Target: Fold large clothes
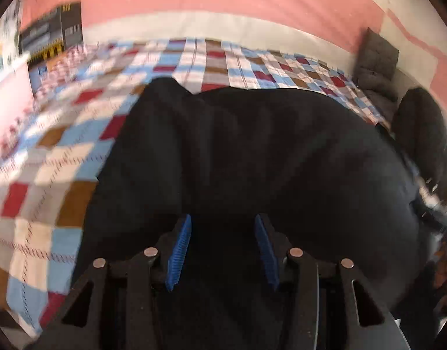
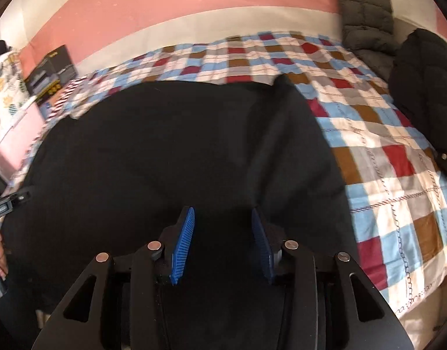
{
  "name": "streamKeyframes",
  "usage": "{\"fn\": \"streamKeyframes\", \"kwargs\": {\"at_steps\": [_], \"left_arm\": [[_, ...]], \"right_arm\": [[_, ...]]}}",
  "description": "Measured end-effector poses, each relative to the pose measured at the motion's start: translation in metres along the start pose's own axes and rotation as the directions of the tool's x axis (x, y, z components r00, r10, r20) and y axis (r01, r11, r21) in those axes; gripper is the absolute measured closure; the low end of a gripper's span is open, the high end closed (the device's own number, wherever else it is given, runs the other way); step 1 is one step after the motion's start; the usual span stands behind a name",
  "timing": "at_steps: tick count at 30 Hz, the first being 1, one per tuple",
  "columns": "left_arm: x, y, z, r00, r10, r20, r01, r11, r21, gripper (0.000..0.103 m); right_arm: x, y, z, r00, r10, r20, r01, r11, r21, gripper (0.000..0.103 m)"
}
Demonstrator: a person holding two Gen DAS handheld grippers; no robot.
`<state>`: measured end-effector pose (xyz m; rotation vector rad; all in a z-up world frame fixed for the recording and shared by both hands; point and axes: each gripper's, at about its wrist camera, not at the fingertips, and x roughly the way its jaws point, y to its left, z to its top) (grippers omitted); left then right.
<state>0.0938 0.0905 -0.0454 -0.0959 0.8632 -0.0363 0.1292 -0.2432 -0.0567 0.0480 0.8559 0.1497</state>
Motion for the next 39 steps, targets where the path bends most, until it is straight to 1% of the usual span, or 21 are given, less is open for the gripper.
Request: {"fn": "streamKeyframes", "kwargs": {"at_steps": [1,2,3,4,7,9,11,13,15,18,20,22,23,25,27,30,31,33,35,37,39], "left_arm": [[0.003,-0.003,0.000,1.000,0.029,0.004,-0.029,0.999,0.027,0.054],[0.006,-0.004,0.003,0.999,0.047,0.008,-0.047,0.998,0.031,0.054],[0.010,-0.001,0.006,0.999,0.046,0.007,-0.046,0.999,0.006,0.054],[0.012,0.003,0.008,0.999,0.039,0.003,-0.039,0.999,-0.028,0.054],[0.011,0.012,0.021,0.999,0.024,-0.037,-0.028,0.992,-0.123,0.059],[0.001,0.012,0.025,0.998,0.019,-0.055,-0.027,0.990,-0.139,0.059],[-0.006,0.009,0.034,0.999,0.021,-0.033,-0.024,0.995,-0.100,0.059],[-0.002,0.007,0.045,0.999,0.049,-0.010,-0.050,0.997,-0.052,0.059],[0.011,0.015,0.060,0.998,0.068,-0.010,-0.068,0.996,-0.059,0.059],[0.040,0.038,0.076,0.996,0.081,-0.035,-0.084,0.990,-0.111,0.059],[0.057,0.053,0.071,0.995,0.088,-0.041,-0.093,0.986,-0.137,0.058],[0.067,0.063,0.060,0.998,0.053,-0.026,-0.057,0.982,-0.181,0.058],[0.070,0.063,0.057,0.998,0.054,-0.013,-0.056,0.981,-0.184,0.058],[0.070,0.060,0.053,0.997,0.074,0.004,-0.072,0.982,-0.172,0.058],[0.069,0.059,0.056,0.997,0.083,-0.008,-0.083,0.982,-0.170,0.058],[0.059,0.059,0.072,0.994,0.095,-0.051,-0.102,0.980,-0.171,0.059],[0.053,0.056,0.079,0.995,0.093,-0.041,-0.098,0.982,-0.162,0.059],[0.045,0.051,0.093,0.997,0.082,-0.002,-0.082,0.988,-0.130,0.059],[0.050,0.045,0.108,0.995,0.097,0.029,-0.095,0.992,-0.084,0.059],[0.073,0.048,0.117,0.992,0.128,0.003,-0.127,0.990,-0.066,0.059],[0.105,0.066,0.115,0.989,0.124,-0.077,-0.133,0.983,-0.128,0.057]], "right_arm": [[0.004,-0.004,0.000,1.000,-0.022,0.009,0.022,1.000,0.001,0.062],[0.006,-0.007,0.001,0.999,-0.039,0.016,0.039,0.999,-0.005,0.062],[0.011,-0.011,0.001,0.998,-0.063,0.021,0.063,0.998,-0.014,0.062],[0.013,-0.014,0.001,0.997,-0.069,0.019,0.069,0.998,-0.011,0.062],[0.011,-0.023,0.008,0.998,-0.063,0.002,0.062,0.998,0.031,0.062],[-0.003,-0.026,0.017,0.997,-0.072,-0.006,0.072,0.995,0.076,0.062],[-0.016,-0.025,0.025,0.998,-0.051,0.025,0.048,0.994,0.100,0.062],[-0.016,-0.021,0.037,0.998,-0.026,0.053,0.021,0.996,0.087,0.062],[0.000,-0.020,0.050,0.999,-0.025,0.047,0.021,0.997,0.076,0.062],[0.033,-0.030,0.061,0.999,-0.053,0.013,0.052,0.996,0.070,0.062],[0.052,-0.045,0.060,0.998,-0.064,-0.013,0.065,0.992,0.105,0.068],[0.063,-0.056,0.055,0.998,-0.058,-0.022,0.060,0.989,0.131,0.068],[0.066,-0.058,0.052,0.998,-0.056,-0.023,0.058,0.989,0.137,0.068],[0.069,-0.055,0.050,0.997,-0.075,-0.022,0.077,0.990,0.122,0.069],[0.071,-0.052,0.051,0.996,-0.089,-0.029,0.092,0.990,0.111,0.069],[0.060,-0.050,0.062,0.992,-0.114,-0.046,0.118,0.988,0.102,0.069],[0.051,-0.048,0.070,0.992,-0.120,-0.030,0.122,0.988,0.098,0.069],[0.043,-0.047,0.084,0.997,-0.082,0.004,0.081,0.990,0.114,0.069],[0.045,-0.045,0.102,0.998,-0.056,0.027,0.052,0.991,0.124,0.069],[0.062,-0.046,0.113,0.998,-0.056,0.010,0.055,0.990,0.131,0.069],[0.094,-0.056,0.113,0.994,-0.094,-0.054,0.101,0.986,0.136,0.069]]}}
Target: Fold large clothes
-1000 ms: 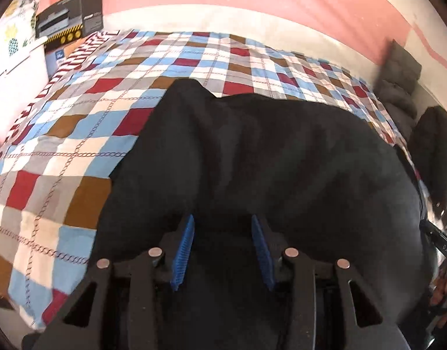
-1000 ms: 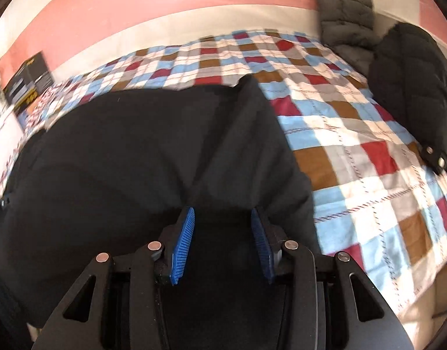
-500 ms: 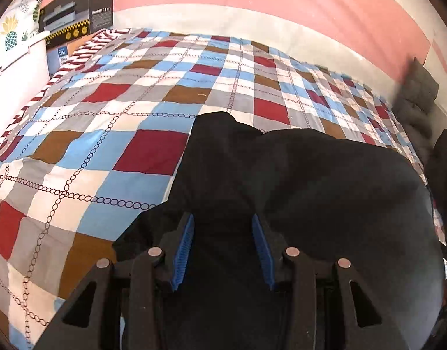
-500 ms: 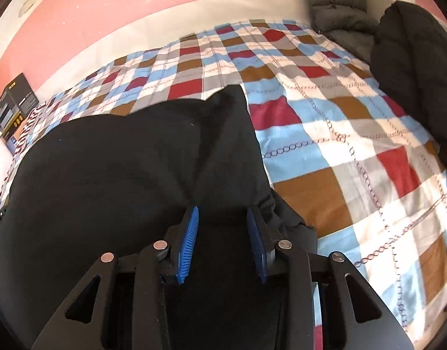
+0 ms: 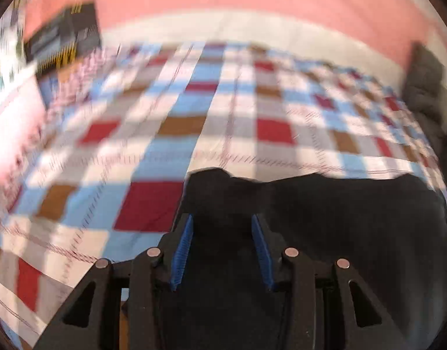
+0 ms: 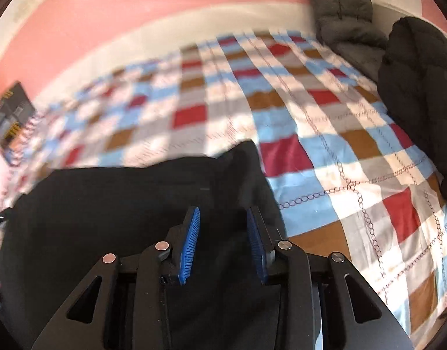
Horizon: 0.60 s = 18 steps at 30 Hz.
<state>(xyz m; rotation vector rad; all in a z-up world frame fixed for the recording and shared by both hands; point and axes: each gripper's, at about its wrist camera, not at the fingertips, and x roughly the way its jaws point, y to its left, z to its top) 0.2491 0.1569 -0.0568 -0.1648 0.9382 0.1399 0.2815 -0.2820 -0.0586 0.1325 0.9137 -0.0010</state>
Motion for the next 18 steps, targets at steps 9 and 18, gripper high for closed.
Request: {"fn": "streamKeyframes", "kwargs": {"at_steps": [9,18], "left_arm": [[0.034,0.025,-0.017,0.998,-0.068,-0.017,0.064,0.983,-0.170,0.044],[-0.010,0.014,0.000,1.000,0.021,-0.017,-0.022,0.997,-0.075,0.048]], "right_arm": [[0.040,-0.026,-0.013,0.999,0.006,-0.054,0.000,0.993,0.120,0.070],[-0.004,-0.021,-0.001,0.999,-0.017,-0.039,0.020,0.997,0.076,0.068]]}}
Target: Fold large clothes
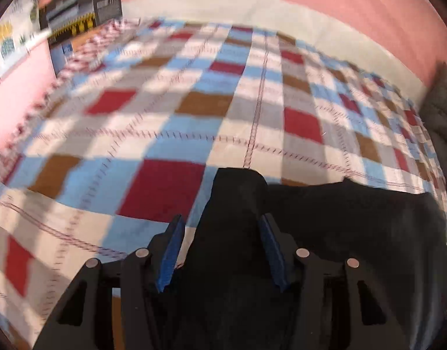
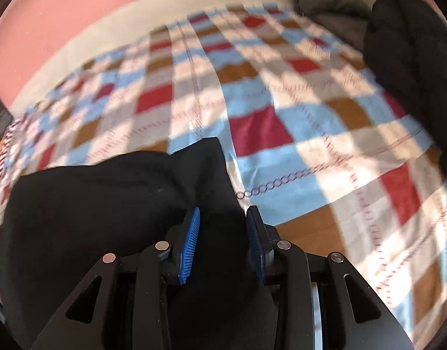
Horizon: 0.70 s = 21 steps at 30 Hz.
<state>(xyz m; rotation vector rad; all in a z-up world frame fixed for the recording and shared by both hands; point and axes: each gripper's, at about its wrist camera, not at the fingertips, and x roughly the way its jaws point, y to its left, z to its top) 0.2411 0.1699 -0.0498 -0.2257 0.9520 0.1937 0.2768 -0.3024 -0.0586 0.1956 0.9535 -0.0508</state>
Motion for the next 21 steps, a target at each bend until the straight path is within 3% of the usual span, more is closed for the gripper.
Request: {"fn": "streamKeyframes", "kwargs": {"at_steps": [3,5,9,13,15,19,21], "left_arm": [[-0.050,0.001,-0.007,0.995,-0.064,0.072,0.062,0.998,0.030,0.048],[-0.084,0.000,-0.022,0.987,-0.108,0.115,0.102,0.993,0.062,0.048],[-0.128,-0.015,-0.070,0.980,-0.155,0.124,0.137,0.980,0.143,0.048],[-0.130,-0.036,-0.117,0.983,-0.174,0.062,0.159,0.968,0.192,0.048],[-0.109,-0.042,-0.131,0.990,-0.140,-0.004,0.138,0.971,0.193,0.047],[-0.105,-0.047,-0.135,0.995,-0.100,-0.004,0.099,0.979,0.177,0.047],[-0.109,-0.047,-0.131,0.993,-0.115,-0.018,0.116,0.982,0.148,0.047]], "right_arm": [[-0.044,0.005,-0.011,0.996,0.071,0.053,-0.070,0.997,-0.035,0.067],[-0.074,0.010,-0.027,0.989,0.127,0.073,-0.121,0.990,-0.076,0.058],[-0.110,0.032,-0.070,0.980,0.188,0.063,-0.175,0.970,-0.171,0.055],[-0.116,0.055,-0.109,0.977,0.212,0.031,-0.199,0.950,-0.240,0.055],[-0.099,0.058,-0.121,0.981,0.195,-0.019,-0.194,0.951,-0.239,0.055],[-0.090,0.062,-0.122,0.987,0.158,-0.026,-0.159,0.952,-0.260,0.051],[-0.096,0.063,-0.120,0.988,0.152,-0.025,-0.153,0.950,-0.273,0.051]]}}
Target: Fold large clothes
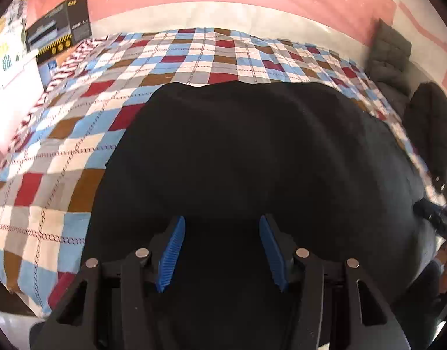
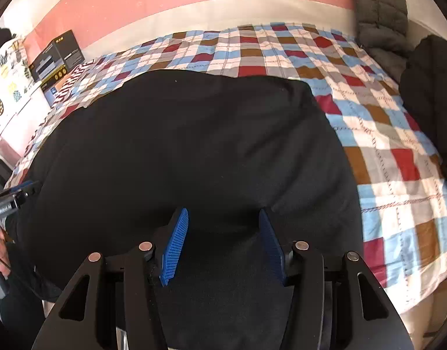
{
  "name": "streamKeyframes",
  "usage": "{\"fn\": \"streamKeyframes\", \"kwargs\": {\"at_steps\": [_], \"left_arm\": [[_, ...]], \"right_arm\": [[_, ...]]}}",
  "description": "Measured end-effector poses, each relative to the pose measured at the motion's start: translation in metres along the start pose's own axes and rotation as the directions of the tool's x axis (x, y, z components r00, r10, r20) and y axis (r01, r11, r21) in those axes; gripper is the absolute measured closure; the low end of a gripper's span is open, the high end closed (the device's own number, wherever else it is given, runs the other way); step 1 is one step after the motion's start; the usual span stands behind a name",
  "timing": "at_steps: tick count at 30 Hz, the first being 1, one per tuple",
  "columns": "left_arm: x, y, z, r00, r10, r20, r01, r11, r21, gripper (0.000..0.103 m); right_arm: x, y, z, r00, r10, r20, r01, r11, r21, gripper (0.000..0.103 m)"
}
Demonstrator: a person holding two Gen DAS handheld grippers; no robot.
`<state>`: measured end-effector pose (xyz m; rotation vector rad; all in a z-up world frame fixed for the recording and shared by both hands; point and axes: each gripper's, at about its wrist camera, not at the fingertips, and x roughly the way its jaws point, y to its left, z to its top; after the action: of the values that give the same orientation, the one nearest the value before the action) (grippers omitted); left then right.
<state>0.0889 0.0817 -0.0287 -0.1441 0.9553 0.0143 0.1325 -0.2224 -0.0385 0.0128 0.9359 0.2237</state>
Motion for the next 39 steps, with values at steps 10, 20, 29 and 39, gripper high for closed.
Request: {"fn": "streamKeyframes", "kwargs": {"at_steps": [10,20,29,39], "left_arm": [[-0.004,0.003,-0.007,0.997,0.073,-0.006,-0.073,0.997,0.018,0.047],[-0.011,0.044,-0.001,0.993,0.114,0.002,-0.114,0.992,-0.053,0.047],[0.012,0.107,0.014,0.999,0.007,-0.040,-0.016,0.974,-0.228,0.040],[0.054,0.142,0.018,0.964,-0.256,-0.076,0.201,0.882,-0.426,0.024]], "right_arm": [[-0.006,-0.024,-0.010,1.000,-0.015,0.000,0.015,0.998,0.057,0.051],[-0.011,-0.070,-0.004,1.000,-0.015,0.027,0.010,0.987,0.162,0.038],[0.012,-0.117,0.002,0.997,0.072,-0.028,-0.062,0.961,0.268,0.027],[0.045,-0.149,0.005,0.961,0.274,-0.050,-0.233,0.888,0.396,0.016]]}}
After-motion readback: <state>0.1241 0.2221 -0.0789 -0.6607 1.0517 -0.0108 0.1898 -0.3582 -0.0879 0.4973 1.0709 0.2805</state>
